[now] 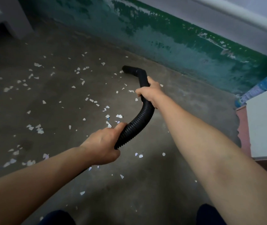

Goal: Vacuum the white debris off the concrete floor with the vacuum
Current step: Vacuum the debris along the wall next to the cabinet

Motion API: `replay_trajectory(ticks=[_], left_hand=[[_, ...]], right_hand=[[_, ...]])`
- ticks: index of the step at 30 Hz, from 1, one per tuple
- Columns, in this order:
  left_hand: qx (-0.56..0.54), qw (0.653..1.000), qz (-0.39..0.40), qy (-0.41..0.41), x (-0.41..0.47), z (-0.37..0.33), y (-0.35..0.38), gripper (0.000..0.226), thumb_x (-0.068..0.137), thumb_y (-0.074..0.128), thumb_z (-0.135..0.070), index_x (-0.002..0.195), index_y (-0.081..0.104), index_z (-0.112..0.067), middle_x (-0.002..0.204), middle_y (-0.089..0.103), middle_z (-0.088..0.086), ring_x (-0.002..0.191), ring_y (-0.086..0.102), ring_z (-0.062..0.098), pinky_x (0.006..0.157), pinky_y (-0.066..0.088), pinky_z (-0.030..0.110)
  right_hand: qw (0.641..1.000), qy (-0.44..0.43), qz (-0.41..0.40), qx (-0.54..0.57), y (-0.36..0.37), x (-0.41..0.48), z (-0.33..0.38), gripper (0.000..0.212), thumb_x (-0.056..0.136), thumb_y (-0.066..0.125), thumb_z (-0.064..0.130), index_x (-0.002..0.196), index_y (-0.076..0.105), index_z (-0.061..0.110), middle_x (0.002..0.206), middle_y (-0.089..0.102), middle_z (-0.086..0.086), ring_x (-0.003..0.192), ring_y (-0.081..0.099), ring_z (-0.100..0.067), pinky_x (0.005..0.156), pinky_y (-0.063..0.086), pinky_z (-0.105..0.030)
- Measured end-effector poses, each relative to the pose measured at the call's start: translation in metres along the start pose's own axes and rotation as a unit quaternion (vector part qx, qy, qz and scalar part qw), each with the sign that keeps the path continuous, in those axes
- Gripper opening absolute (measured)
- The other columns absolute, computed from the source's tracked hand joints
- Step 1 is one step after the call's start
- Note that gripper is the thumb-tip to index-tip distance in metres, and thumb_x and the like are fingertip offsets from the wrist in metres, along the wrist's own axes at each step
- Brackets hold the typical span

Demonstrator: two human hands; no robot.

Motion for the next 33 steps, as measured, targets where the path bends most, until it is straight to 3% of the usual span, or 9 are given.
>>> replay_trajectory(ticks=[3,7,12,15,19,22,28,33], left_hand=[[-0.008,1.000,-0.004,-0.016,0.011,0.007,-0.007,0.070,0.068,0.056,-0.016,0.130,0.028,-0.036,0.070,0.048,-0.009,0.066,0.051,0.024,0.054,0.038,0.030],[-0.028,0.998,-0.029,-0.038,0.027,0.021,-0.025,0.070,0.069,0.058,-0.016,0.130,0.030,-0.037,0.081,0.055,-0.003,0.074,0.056,0.027,0.063,0.050,0.035],[-0.033,0.996,-0.056,-0.058,0.050,0.035,-0.044,0.070,0.069,0.059,-0.015,0.131,0.032,-0.033,0.087,0.058,0.003,0.077,0.058,0.030,0.067,0.053,0.039],[-0.041,0.996,-0.058,-0.060,0.056,0.034,-0.046,0.068,0.069,0.059,-0.015,0.129,0.033,-0.032,0.086,0.058,0.003,0.076,0.058,0.030,0.068,0.054,0.041],[-0.032,0.998,-0.043,-0.044,0.055,0.027,-0.034,0.068,0.068,0.056,-0.013,0.128,0.031,-0.034,0.087,0.058,0.001,0.075,0.057,0.029,0.060,0.048,0.035],[-0.024,0.999,-0.035,-0.032,0.052,0.024,-0.029,0.069,0.069,0.055,-0.014,0.129,0.030,-0.036,0.089,0.060,0.000,0.079,0.058,0.029,0.060,0.044,0.032],[-0.041,0.996,-0.049,-0.060,0.038,0.039,-0.041,0.065,0.069,0.057,-0.014,0.125,0.032,-0.035,0.079,0.057,-0.003,0.071,0.057,0.026,0.059,0.047,0.034],[-0.056,0.993,-0.051,-0.090,0.014,0.056,-0.041,0.069,0.066,0.056,-0.015,0.126,0.029,-0.035,0.076,0.057,-0.003,0.071,0.057,0.028,0.060,0.050,0.038]], right_hand=[[1.000,0.004,-0.020,0.001,0.000,0.016,0.005,0.105,0.059,0.076,0.009,0.152,0.030,0.030,0.134,0.053,-0.002,0.099,0.063,-0.024,0.077,0.056,-0.034],[0.999,0.002,-0.034,-0.008,0.009,0.039,0.029,0.105,0.060,0.083,0.011,0.151,0.033,0.025,0.135,0.050,0.002,0.107,0.059,-0.024,0.084,0.054,-0.035],[0.998,-0.003,-0.058,-0.023,0.018,0.061,0.057,0.092,0.059,0.077,0.011,0.144,0.043,0.023,0.119,0.056,0.002,0.095,0.063,-0.026,0.075,0.057,-0.034],[0.998,-0.002,-0.052,-0.026,0.018,0.069,0.060,0.092,0.059,0.075,0.011,0.144,0.042,0.024,0.124,0.056,0.001,0.092,0.063,-0.027,0.064,0.052,-0.029],[0.999,0.011,-0.046,-0.011,0.008,0.073,0.039,0.089,0.058,0.072,0.009,0.141,0.044,0.023,0.131,0.056,-0.009,0.098,0.065,-0.032,0.063,0.055,-0.033],[1.000,0.014,-0.019,0.005,0.008,0.073,0.030,0.089,0.060,0.071,0.004,0.142,0.043,0.023,0.132,0.055,-0.015,0.093,0.065,-0.034,0.065,0.058,-0.040],[0.997,-0.042,0.057,-0.044,0.047,0.065,0.064,0.090,0.062,0.073,0.002,0.144,0.042,0.024,0.121,0.058,-0.013,0.082,0.063,-0.030,0.057,0.054,-0.032],[0.986,-0.081,0.109,-0.101,0.090,0.051,0.085,0.070,0.059,0.074,0.007,0.123,0.051,0.022,0.116,0.055,-0.007,0.088,0.058,-0.028,0.076,0.058,-0.044]])
Point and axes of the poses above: each hand's wrist, its own x-axis towards the middle knuckle, its own y-axis out of the palm, z = x × y, the point moved 7 cm from there along x, towards the middle knuckle
